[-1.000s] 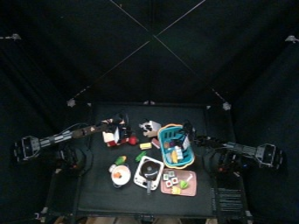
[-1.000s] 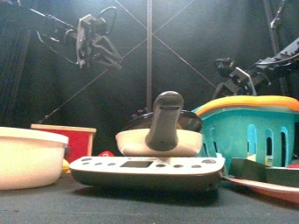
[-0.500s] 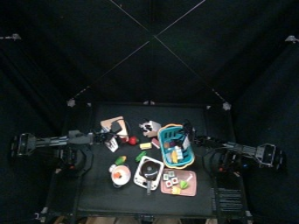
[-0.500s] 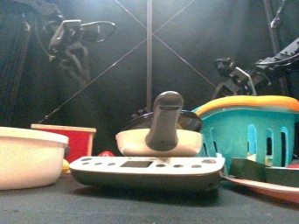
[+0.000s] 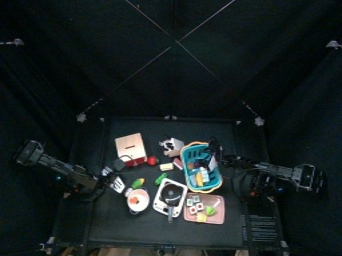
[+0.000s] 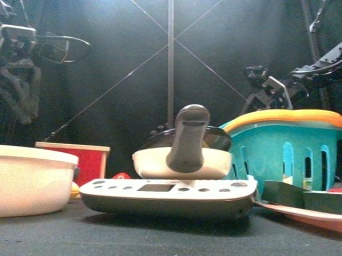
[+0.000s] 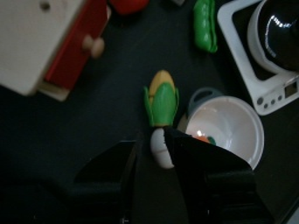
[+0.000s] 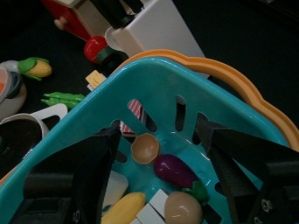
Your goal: Place egg shell in basket
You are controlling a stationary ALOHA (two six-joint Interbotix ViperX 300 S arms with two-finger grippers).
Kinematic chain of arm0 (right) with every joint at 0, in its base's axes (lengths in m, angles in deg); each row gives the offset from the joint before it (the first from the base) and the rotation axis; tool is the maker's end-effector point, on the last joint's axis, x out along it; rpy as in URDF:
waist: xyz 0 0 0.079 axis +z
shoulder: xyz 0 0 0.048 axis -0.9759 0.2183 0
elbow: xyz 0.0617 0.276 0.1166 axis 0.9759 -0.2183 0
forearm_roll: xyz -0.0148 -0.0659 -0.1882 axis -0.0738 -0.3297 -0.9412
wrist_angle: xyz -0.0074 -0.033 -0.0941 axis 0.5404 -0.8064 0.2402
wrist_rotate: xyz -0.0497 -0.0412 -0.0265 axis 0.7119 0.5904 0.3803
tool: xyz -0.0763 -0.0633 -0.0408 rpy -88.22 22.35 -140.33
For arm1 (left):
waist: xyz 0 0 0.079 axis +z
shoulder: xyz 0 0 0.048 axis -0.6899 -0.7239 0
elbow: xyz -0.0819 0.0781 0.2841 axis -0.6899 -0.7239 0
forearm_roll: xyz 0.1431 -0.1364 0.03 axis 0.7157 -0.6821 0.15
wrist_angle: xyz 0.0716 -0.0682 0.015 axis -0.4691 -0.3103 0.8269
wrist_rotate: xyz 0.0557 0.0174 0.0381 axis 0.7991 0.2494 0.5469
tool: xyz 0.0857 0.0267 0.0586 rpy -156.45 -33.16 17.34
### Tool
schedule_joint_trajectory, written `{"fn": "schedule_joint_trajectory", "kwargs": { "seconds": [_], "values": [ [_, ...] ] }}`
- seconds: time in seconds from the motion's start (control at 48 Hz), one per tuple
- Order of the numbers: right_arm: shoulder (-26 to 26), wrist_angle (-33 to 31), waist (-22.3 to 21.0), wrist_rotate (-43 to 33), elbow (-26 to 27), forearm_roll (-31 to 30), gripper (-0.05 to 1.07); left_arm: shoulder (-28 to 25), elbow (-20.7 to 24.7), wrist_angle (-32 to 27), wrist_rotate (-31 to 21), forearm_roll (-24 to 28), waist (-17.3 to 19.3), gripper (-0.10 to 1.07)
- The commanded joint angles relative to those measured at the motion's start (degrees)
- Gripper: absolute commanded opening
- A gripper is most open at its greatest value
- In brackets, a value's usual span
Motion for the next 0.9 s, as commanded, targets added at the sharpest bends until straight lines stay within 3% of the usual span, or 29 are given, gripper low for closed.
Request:
{"fn": "schedule_joint_trajectory", "kwargs": {
  "seconds": [0.0, 0.229, 0.875],
  "values": [
    [-0.09, 0.26, 0.53, 0.09, 1.32, 0.09, 1.00, -3.16, 1.14, 0.09, -1.49, -3.52, -1.14, 0.73],
    [0.44, 0.18, 1.05, -0.09, 1.32, 0.18, 1.00, -8.61, 3.08, 0.09, -2.37, -4.57, -1.49, 0.74],
    [1.85, 0.18, 1.93, 0.09, 2.46, 0.18, 1.00, -13.45, 0.62, 6.59, -4.57, -4.48, 0.44, 0.85]
  ]
}}
